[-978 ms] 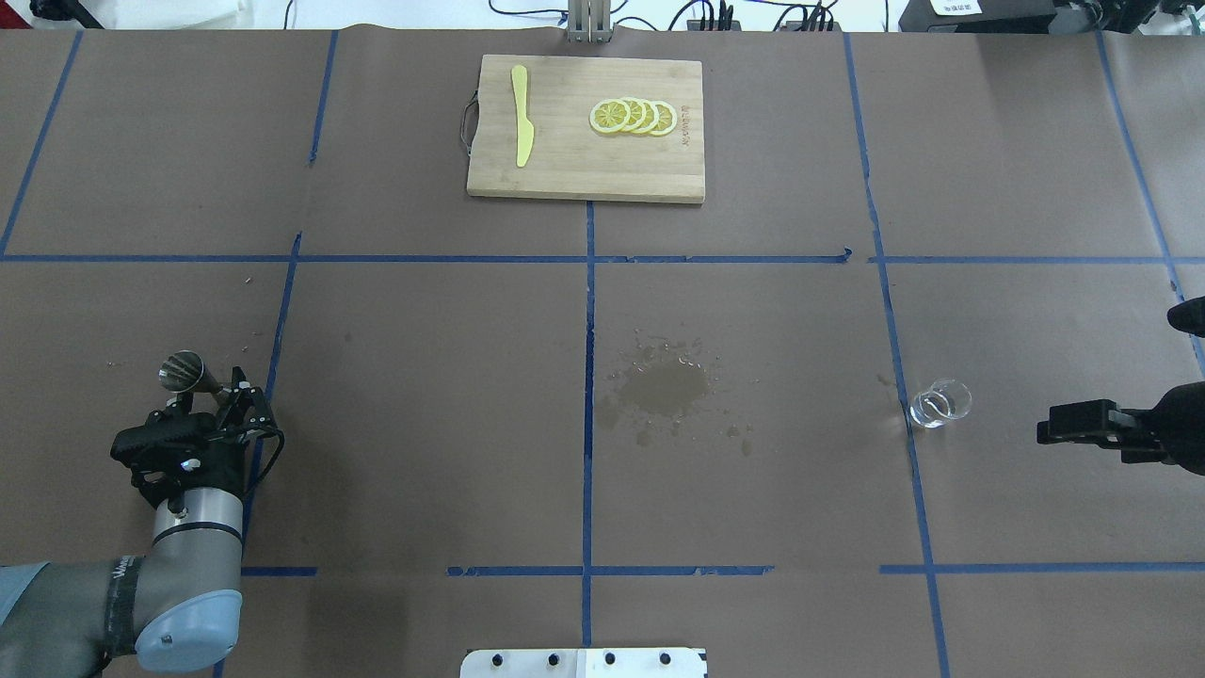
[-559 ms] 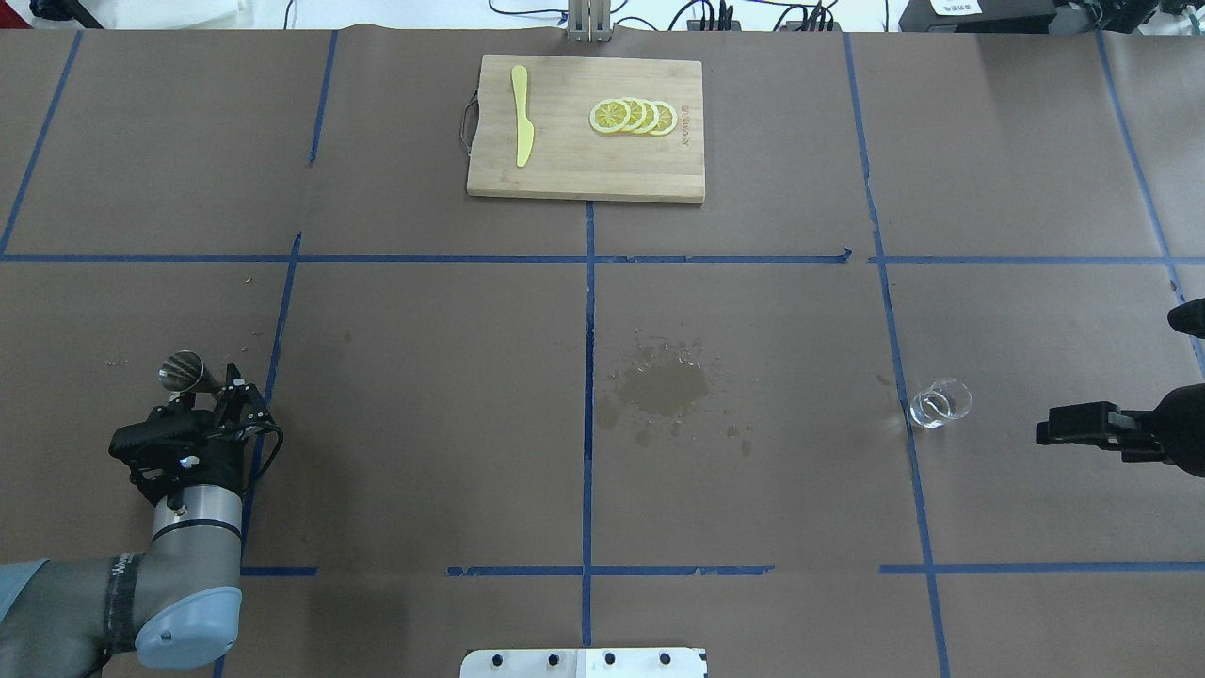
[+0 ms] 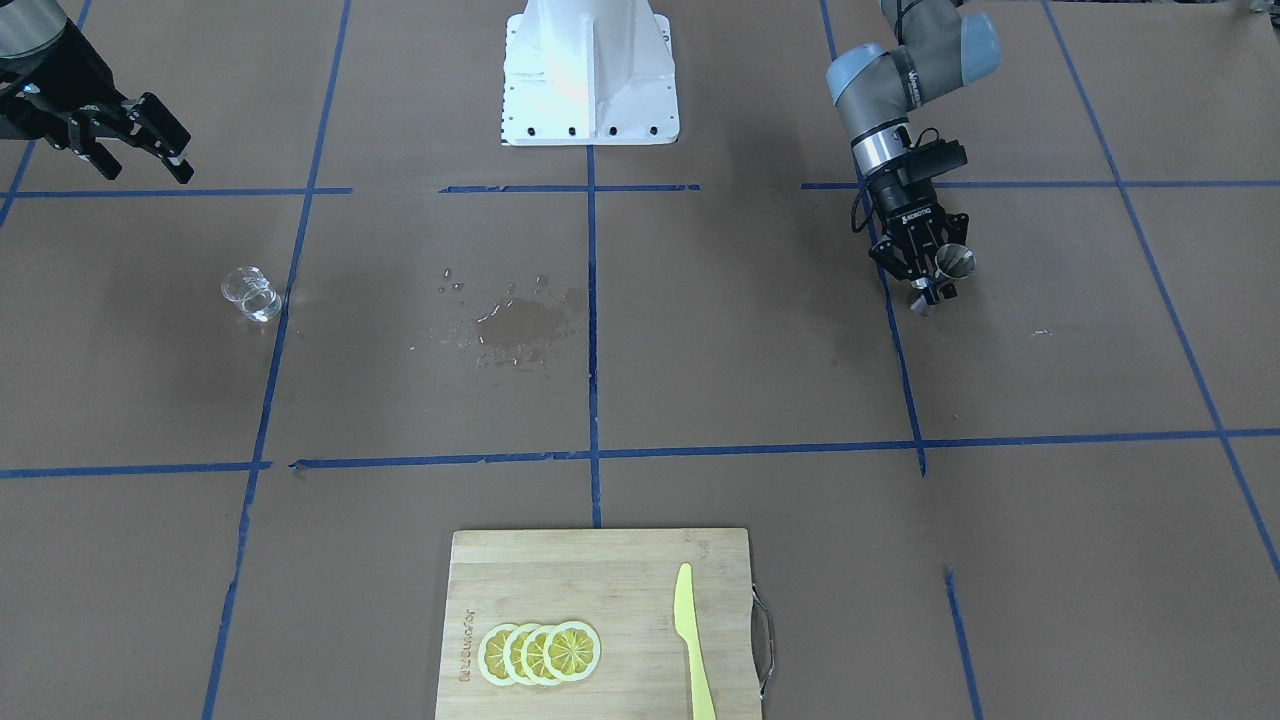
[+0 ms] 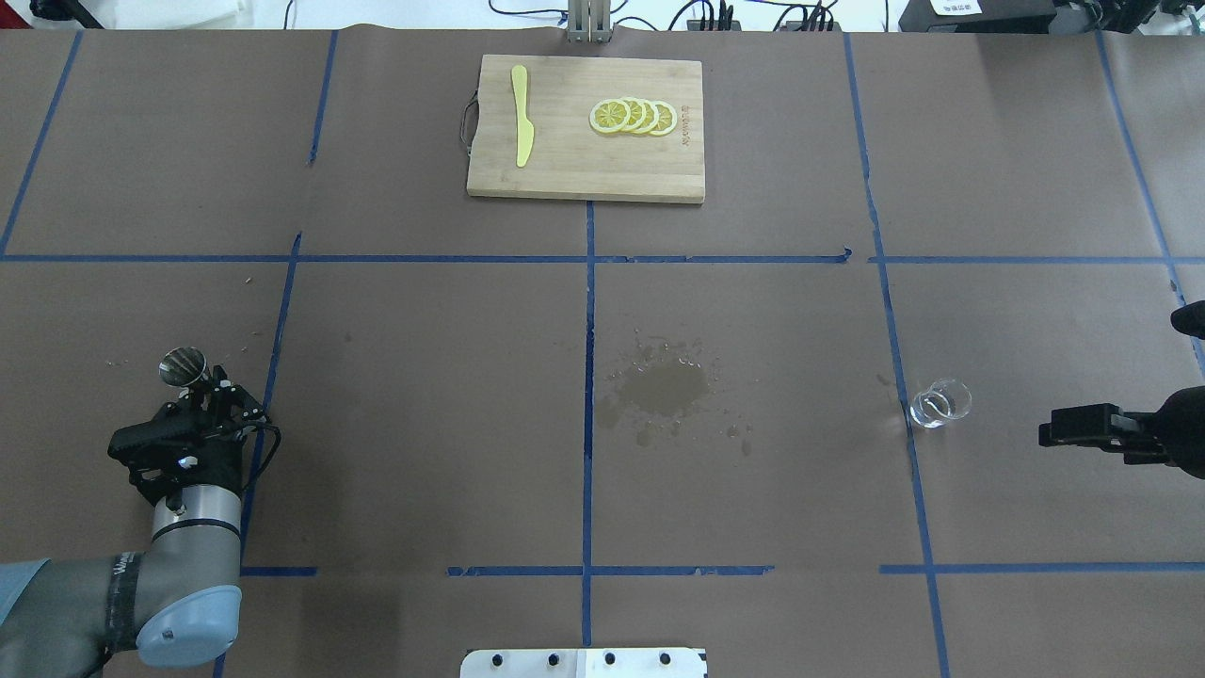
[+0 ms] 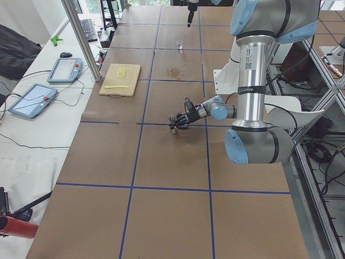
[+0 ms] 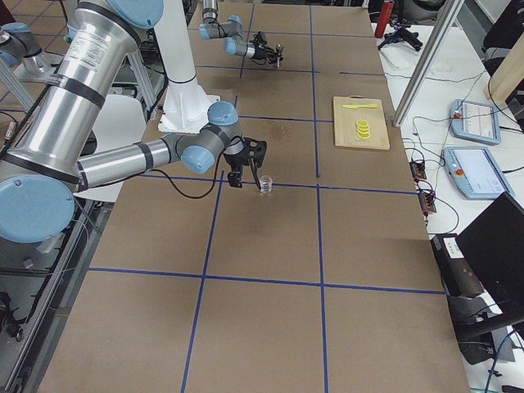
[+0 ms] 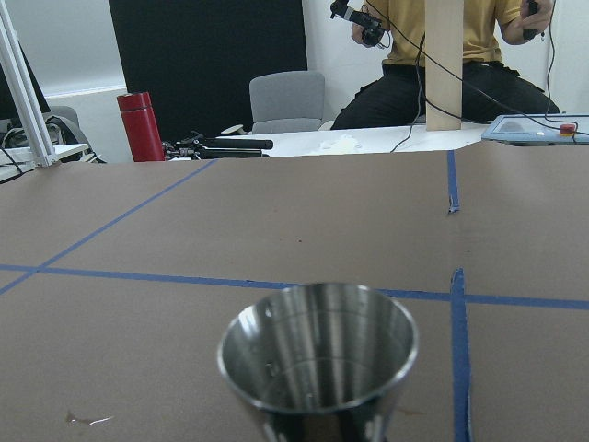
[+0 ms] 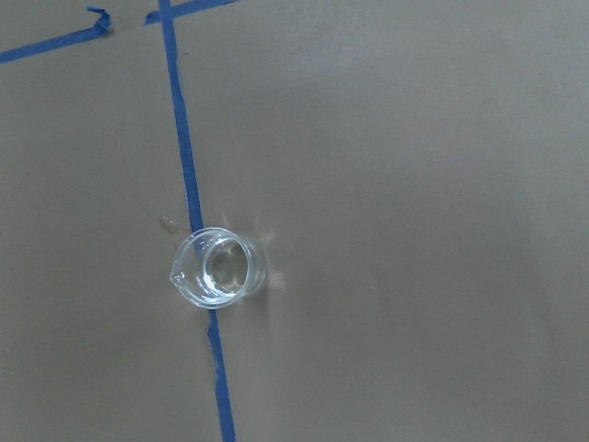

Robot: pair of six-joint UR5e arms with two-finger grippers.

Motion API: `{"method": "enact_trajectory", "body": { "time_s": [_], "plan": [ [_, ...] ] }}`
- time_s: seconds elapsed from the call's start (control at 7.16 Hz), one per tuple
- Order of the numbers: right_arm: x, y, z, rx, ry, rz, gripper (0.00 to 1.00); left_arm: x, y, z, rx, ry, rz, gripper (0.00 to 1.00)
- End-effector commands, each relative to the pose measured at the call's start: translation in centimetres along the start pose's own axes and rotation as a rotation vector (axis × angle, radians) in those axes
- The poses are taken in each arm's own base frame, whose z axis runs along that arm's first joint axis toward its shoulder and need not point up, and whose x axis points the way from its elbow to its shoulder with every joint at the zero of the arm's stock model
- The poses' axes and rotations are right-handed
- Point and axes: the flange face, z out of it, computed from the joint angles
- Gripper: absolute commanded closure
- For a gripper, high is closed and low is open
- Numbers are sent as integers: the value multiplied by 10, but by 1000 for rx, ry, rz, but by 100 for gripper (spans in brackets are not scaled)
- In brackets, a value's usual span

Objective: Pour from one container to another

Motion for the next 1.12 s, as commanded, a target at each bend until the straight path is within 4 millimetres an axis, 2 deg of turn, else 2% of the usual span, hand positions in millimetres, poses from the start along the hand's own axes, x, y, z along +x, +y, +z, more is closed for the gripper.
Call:
{"method": "enact_trajectory", "body": {
  "time_s": [0.0, 0.28, 0.42, 0.56, 0.7, 0.84, 0.98],
  "plan": [
    [-4, 1, -4, 4, -9, -5, 0, 20, -34, 1, 14, 6, -81, 100],
    [-9, 3, 0, 42, 5, -27, 0, 36, -79, -12, 15, 33, -161, 100],
    [-12, 5, 6, 95, 28, -52, 0, 53, -94, -19, 13, 51, -177, 100],
    [-22, 14, 12, 138, 38, -63, 0, 63, -100, -21, 11, 58, -183, 100],
    [-45, 43, 34, 230, 54, -98, 0, 69, -114, -31, -2, 76, -192, 100],
    [-54, 58, 44, 285, 56, -129, 0, 73, -128, -41, -12, 97, -179, 100],
    [-62, 67, 50, 408, 56, -168, 0, 75, -127, -42, -25, 99, -163, 100]
  ]
}}
